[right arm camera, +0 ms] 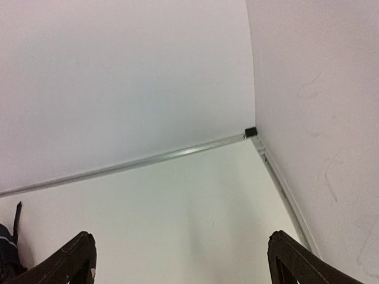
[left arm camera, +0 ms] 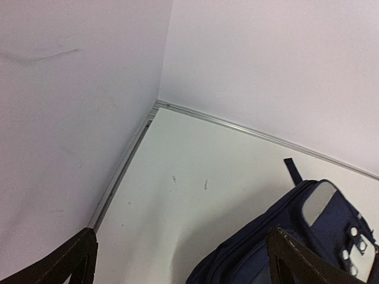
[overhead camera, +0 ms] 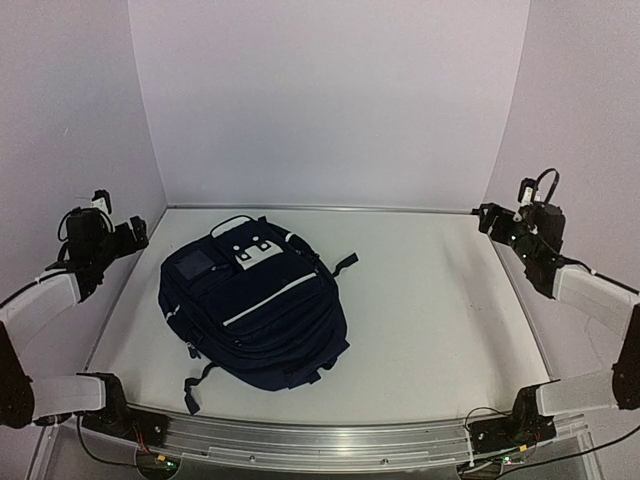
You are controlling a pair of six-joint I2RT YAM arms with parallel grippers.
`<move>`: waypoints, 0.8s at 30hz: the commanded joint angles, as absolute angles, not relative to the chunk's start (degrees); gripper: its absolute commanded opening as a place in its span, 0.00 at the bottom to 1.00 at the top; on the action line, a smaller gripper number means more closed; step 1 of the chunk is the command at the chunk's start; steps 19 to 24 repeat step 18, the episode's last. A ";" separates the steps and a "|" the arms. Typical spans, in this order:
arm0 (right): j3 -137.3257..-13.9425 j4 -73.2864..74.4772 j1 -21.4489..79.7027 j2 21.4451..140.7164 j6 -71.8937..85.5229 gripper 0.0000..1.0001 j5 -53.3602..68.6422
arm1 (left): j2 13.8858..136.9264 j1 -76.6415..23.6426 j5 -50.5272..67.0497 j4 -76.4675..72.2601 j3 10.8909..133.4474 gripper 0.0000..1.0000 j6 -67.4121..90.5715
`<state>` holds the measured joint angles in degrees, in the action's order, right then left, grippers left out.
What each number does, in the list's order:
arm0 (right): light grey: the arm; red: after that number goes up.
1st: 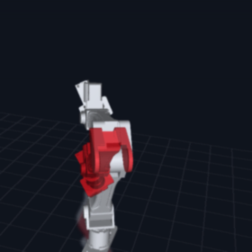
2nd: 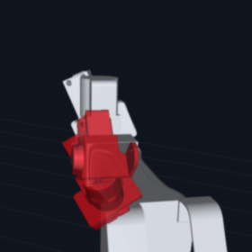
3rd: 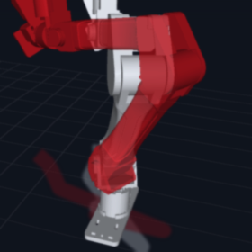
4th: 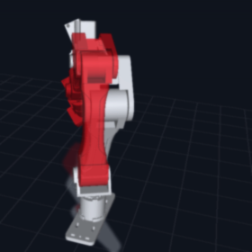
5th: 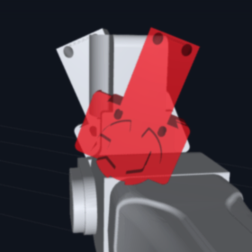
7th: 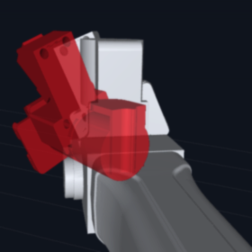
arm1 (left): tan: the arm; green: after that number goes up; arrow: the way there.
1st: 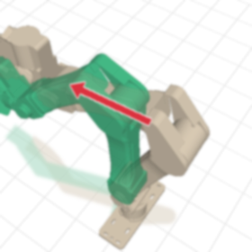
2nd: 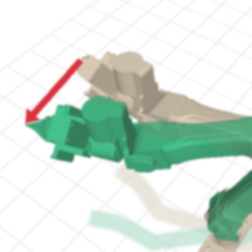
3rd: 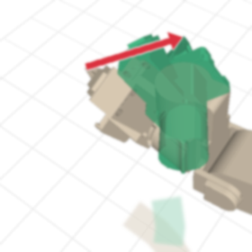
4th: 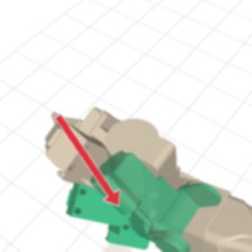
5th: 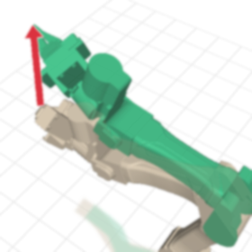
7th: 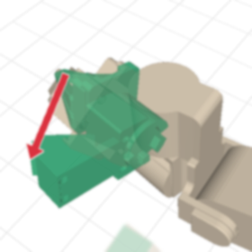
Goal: Pack the student bag
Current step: Reset both arms
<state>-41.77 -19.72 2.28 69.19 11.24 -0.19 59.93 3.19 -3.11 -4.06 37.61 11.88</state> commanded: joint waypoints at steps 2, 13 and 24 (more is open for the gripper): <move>-26.79 -46.01 2.52 64.01 8.50 0.98 -5.91 | 55.96 3.18 -15.00 -16.22 29.13 1.00 9.93; -14.55 -62.97 2.50 64.29 5.35 0.98 -6.44 | 54.66 3.11 -15.98 -22.30 20.52 1.00 9.41; -14.04 -63.69 2.48 64.60 4.92 0.98 -6.59 | 54.91 3.08 -15.27 -23.68 19.85 1.00 8.88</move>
